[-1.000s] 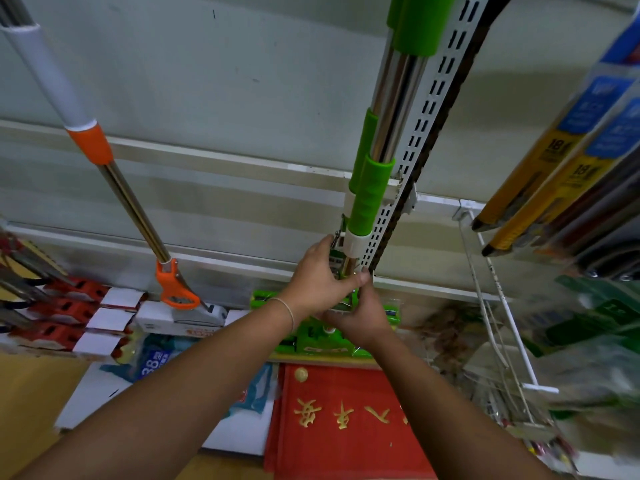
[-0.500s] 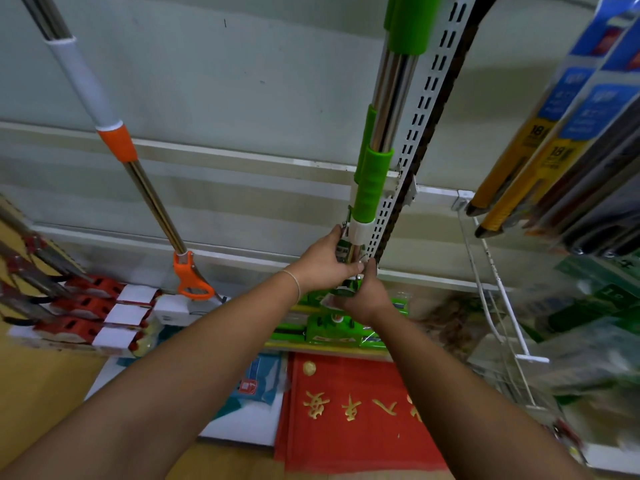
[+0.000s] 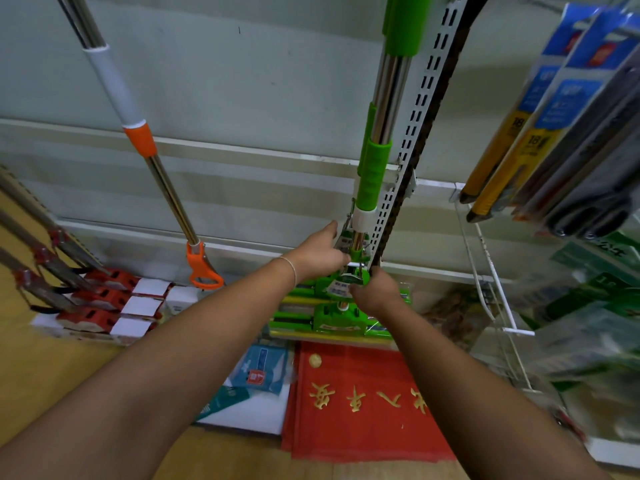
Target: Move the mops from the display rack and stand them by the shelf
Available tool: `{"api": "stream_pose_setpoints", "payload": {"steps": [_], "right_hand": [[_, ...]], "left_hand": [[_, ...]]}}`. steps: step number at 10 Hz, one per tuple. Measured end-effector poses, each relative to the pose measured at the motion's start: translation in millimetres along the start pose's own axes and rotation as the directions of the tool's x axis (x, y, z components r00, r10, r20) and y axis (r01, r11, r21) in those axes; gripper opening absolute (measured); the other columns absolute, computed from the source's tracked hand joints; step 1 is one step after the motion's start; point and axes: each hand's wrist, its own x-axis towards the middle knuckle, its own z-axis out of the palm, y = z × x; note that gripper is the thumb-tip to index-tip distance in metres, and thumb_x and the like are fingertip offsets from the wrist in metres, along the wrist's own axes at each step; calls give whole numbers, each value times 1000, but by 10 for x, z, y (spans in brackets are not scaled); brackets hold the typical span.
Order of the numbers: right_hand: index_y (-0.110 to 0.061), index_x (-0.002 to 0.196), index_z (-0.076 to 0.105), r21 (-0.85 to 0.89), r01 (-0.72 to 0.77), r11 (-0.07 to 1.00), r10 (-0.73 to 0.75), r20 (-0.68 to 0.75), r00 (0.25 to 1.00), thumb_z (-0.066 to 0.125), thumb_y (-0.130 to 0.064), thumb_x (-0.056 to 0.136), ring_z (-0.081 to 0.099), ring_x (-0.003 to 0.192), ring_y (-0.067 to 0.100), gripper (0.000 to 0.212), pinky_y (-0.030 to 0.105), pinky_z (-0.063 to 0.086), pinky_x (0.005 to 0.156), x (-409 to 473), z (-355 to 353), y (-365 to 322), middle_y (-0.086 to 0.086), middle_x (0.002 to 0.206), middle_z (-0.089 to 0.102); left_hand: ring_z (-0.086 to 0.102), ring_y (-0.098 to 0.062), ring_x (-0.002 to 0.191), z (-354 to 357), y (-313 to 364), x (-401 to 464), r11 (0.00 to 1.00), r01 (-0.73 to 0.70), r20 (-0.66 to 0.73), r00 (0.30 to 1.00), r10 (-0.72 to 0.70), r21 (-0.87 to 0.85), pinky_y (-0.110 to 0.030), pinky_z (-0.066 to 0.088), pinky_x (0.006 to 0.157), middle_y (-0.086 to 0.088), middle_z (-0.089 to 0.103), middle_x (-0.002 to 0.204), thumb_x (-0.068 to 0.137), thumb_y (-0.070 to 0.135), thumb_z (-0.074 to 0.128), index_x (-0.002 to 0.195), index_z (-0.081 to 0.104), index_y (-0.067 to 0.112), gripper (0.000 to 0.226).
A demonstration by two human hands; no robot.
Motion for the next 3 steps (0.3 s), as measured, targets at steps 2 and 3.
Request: {"api": "stream_pose_setpoints", "payload": {"steps": [2, 3], "right_hand": [[-15, 130, 51, 40, 21, 999, -21, -4, 1000, 65, -25, 90, 57, 71, 13, 44, 18, 39, 40, -83, -45, -45, 10, 120, 64], [-16, 135, 48, 64, 32, 997, -31, -24, 999, 64, -24, 89, 63, 95, 26, 50, 19, 44, 64, -124, -106, -110, 11, 125, 62]], "left_hand": [[41, -32, 133, -44, 65, -105, 1000, -5, -5, 1000, 5, 28, -31, 41, 90, -14, 23, 158, 88, 9, 61, 152, 16, 11, 78], [37, -33, 136, -57, 102, -181, 1000, -13, -6, 1000, 13, 14, -36, 40, 100, -15, 25, 157, 88, 9, 60, 151, 18, 11, 76]]}}
